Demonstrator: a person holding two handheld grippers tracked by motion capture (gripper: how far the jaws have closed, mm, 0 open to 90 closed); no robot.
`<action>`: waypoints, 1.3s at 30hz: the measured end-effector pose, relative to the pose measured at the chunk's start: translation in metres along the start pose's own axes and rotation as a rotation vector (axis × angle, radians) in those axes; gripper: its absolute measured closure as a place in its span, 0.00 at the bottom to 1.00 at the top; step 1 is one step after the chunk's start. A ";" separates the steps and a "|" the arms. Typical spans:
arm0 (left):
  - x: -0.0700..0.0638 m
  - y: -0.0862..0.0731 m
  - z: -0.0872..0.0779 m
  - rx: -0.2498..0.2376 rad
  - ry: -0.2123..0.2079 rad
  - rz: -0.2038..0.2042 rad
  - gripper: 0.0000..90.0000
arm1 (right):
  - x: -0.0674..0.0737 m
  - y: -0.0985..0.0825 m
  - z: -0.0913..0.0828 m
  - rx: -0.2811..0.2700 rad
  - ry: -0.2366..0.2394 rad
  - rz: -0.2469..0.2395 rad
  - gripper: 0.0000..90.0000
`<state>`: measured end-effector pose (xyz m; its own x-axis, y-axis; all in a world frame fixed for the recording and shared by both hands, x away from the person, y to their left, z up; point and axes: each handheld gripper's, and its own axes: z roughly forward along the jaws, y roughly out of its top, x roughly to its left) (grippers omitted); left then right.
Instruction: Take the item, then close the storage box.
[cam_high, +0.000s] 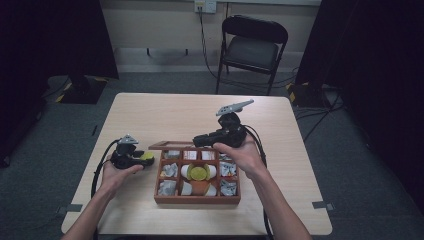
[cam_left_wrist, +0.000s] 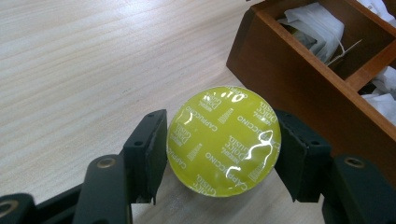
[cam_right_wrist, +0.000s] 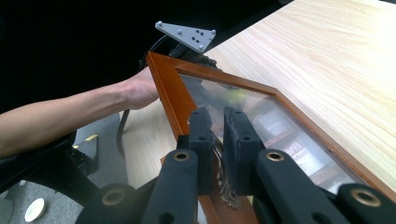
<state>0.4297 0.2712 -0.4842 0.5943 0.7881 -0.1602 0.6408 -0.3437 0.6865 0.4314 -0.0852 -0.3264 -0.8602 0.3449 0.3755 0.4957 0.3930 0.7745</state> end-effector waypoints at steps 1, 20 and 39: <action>0.000 0.000 0.000 -0.003 -0.003 -0.005 0.44 | 0.000 0.000 0.000 0.000 0.000 0.000 0.92; -0.011 -0.025 -0.050 -0.046 -0.015 0.013 0.19 | 0.001 -0.001 0.000 0.000 -0.001 0.001 0.91; -0.025 -0.075 -0.035 -0.004 0.079 0.101 0.09 | 0.006 -0.006 0.001 0.001 -0.021 -0.017 0.91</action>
<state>0.3494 0.2955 -0.5069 0.6157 0.7873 -0.0337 0.5773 -0.4215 0.6993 0.4238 -0.0849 -0.3288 -0.8659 0.3560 0.3515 0.4811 0.3998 0.7802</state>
